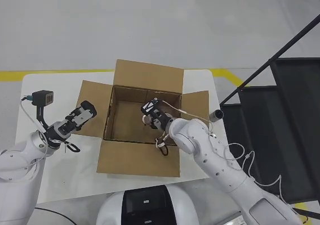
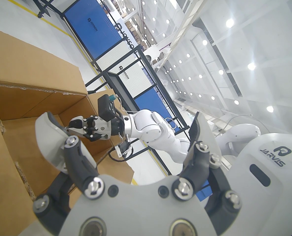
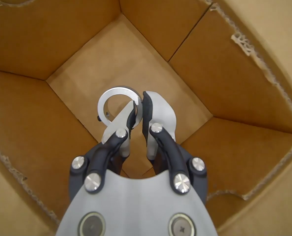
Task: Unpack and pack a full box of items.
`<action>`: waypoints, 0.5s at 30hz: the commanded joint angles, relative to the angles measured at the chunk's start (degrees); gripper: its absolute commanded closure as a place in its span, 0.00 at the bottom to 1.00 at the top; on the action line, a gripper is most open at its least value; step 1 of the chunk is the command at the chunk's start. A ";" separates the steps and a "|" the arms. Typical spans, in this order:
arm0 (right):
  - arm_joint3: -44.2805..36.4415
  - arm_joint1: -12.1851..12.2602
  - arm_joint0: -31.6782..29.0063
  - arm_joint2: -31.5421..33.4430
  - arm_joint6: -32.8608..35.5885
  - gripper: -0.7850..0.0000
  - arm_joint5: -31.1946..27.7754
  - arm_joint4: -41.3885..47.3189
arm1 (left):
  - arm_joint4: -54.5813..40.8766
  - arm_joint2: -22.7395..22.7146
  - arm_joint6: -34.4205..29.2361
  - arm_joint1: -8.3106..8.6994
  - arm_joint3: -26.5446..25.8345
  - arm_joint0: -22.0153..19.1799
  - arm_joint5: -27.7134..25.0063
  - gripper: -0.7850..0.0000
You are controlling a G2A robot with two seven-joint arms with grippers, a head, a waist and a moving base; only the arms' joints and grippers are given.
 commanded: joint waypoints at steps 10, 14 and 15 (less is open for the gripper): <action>-13.32 2.08 -8.92 6.66 -0.83 0.00 -5.76 0.36 | 0.00 0.00 0.00 0.00 0.00 0.00 0.00 0.00; -26.67 4.00 -20.33 15.35 -6.73 0.00 -9.99 1.88 | 0.00 0.00 0.00 0.00 0.00 0.00 0.00 0.00; -29.88 4.43 -23.46 18.03 -8.69 0.00 -10.95 2.49 | 0.00 0.00 0.00 0.00 0.00 0.00 0.00 0.00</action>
